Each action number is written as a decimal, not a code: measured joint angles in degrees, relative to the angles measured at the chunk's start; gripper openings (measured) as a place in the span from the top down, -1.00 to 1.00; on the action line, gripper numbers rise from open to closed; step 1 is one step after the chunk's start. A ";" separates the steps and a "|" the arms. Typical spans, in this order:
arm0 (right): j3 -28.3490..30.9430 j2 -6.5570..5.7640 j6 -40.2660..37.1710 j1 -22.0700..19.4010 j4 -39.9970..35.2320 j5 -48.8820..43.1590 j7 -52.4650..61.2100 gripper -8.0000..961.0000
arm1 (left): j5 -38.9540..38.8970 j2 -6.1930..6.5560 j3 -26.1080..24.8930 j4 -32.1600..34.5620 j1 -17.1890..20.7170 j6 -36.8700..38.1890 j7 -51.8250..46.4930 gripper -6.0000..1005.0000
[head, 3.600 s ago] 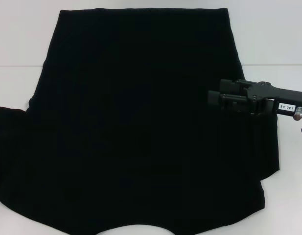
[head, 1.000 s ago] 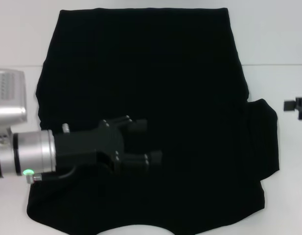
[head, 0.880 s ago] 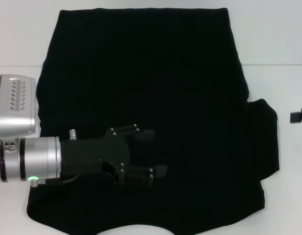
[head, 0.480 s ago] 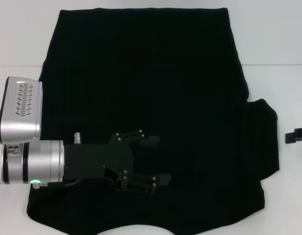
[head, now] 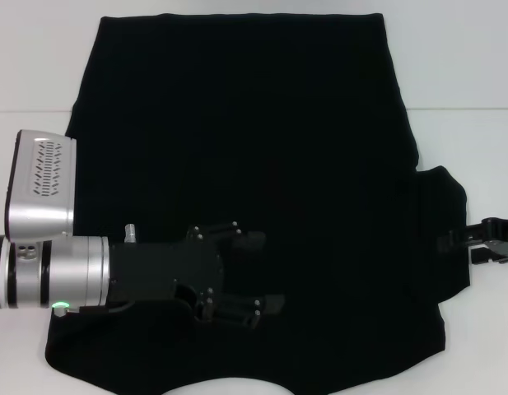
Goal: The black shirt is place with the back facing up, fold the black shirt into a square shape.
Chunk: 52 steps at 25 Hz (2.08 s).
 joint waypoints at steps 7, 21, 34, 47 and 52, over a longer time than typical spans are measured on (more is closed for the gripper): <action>-0.91 0.57 2.02 0.15 0.12 -0.13 0.96 -0.64 | 0.04 0.03 -0.29 -0.01 -0.13 -0.52 -0.06 -0.86; -3.43 1.27 4.07 0.61 -0.13 -0.26 1.08 0.34 | -0.31 0.25 -0.81 -0.01 -0.24 -1.15 -0.15 -0.86; -2.98 1.16 3.39 -1.13 -0.85 0.04 0.35 0.95 | -0.67 0.11 -0.79 0.00 -0.31 -2.00 -0.28 -0.86; 3.12 0.70 -2.50 -6.13 -6.33 0.10 0.96 0.97 | -1.17 -0.02 -0.79 -0.01 -0.13 -1.89 -0.33 -0.86; 4.14 0.36 -2.58 -7.20 -6.59 -0.04 1.01 0.97 | -1.17 -0.02 -0.78 -0.01 -0.06 -1.60 -0.23 -0.86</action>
